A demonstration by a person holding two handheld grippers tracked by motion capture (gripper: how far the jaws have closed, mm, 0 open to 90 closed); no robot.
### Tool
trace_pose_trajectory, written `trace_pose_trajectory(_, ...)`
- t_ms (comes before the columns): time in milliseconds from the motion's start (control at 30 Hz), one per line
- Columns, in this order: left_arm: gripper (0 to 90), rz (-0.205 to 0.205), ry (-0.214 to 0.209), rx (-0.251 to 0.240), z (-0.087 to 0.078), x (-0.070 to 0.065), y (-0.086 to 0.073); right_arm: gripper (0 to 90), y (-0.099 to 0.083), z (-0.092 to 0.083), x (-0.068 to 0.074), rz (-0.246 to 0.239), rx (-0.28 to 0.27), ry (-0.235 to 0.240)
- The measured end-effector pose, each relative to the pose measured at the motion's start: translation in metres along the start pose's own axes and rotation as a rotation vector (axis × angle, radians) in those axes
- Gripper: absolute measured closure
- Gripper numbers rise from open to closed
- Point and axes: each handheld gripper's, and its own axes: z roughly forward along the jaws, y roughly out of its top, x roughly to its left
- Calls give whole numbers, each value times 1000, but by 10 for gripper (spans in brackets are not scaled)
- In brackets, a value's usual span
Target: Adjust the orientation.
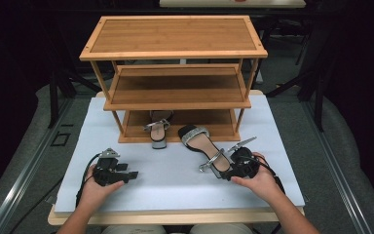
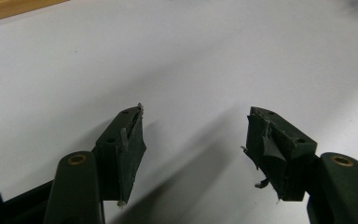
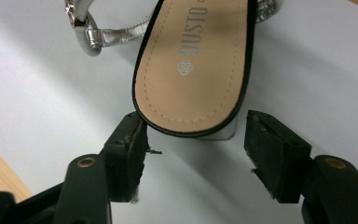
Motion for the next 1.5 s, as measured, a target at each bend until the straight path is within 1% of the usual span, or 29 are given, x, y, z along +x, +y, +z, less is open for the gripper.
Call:
trace_pose_trajectory(33,366,-1,0,0,0,0,0,413,0,1,0,3,-5,21)
trace_pose_trajectory(100,366,-2,-1,-2,0,-1,0,427,0,3,1,-3,-9,25)
trace_pose_trajectory(133,366,1,-3,-1,0,-1,0,427,0,3,3,-14,-12,13)
trace_pose_trajectory(167,366,2,-1,-3,1,-1,0,427,0,2,7,-20,-8,-31)
trace_pose_trajectory(233,366,3,0,-5,1,-1,0,427,0,4,8,-32,-30,48)
trace_pose_trajectory(267,366,1,0,-6,1,-1,0,427,1,3,14,-42,-22,-11)
trace_pose_trajectory(300,366,3,-1,-5,1,-1,0,426,1,4,16,-51,-28,-3)
trace_pose_trajectory(333,366,3,-1,-5,1,-1,0,424,1,5,20,-62,-33,-15)
trace_pose_trajectory(400,366,3,-4,-2,1,-1,0,417,2,8,27,-77,-50,7)
trace_pose_trajectory(433,366,3,-4,-2,1,-1,0,412,2,9,30,-82,-55,8)
trace_pose_trajectory(467,366,3,-4,-2,1,-1,0,406,3,10,33,-88,-45,-27)
trace_pose_trajectory(500,366,3,-4,-2,1,-1,0,395,4,12,34,-88,-60,2)
trace_pose_trajectory(533,366,4,-4,-2,1,-1,0,382,5,15,35,-91,-73,21)
trace_pose_trajectory(600,366,1,-1,-6,1,-1,0,356,6,18,36,-98,-81,33)
trace_pose_trajectory(633,366,3,-2,-5,1,-1,0,343,7,21,36,-104,-91,53)
trace_pose_trajectory(800,366,1,-2,-1,0,-1,0,311,11,26,39,-113,-94,65)
trace_pose_trajectory(900,366,6,-1,-5,1,-1,0,306,14,29,43,-130,-104,78)
trace_pose_trajectory(967,366,8,-3,2,0,-1,1,311,16,30,46,-142,-110,73)
trace_pose_trajectory(1000,366,7,-5,3,0,0,1,312,17,30,48,-143,-107,59)
trace_pose_trajectory(1067,366,0,-2,-2,0,0,0,314,19,29,48,-139,-98,56)
trace_pose_trajectory(1200,366,0,-3,-3,1,-1,0,317,24,24,45,-100,-121,77)
trace_pose_trajectory(1267,366,8,-3,2,1,-1,1,319,28,21,43,-80,-134,86)
trace_pose_trajectory(1300,366,9,-4,1,1,-1,1,319,32,20,43,-75,-125,68)
trace_pose_trajectory(1333,366,9,-5,2,2,-1,1,320,33,21,42,-72,-136,89)
trace_pose_trajectory(1400,366,11,-4,3,2,-1,2,320,37,23,42,-67,-138,85)
trace_pose_trajectory(1433,366,11,-4,3,2,-1,2,321,40,25,41,-65,-135,91)
trace_pose_trajectory(1500,366,7,-5,0,2,-1,2,321,44,28,42,-61,-137,73)
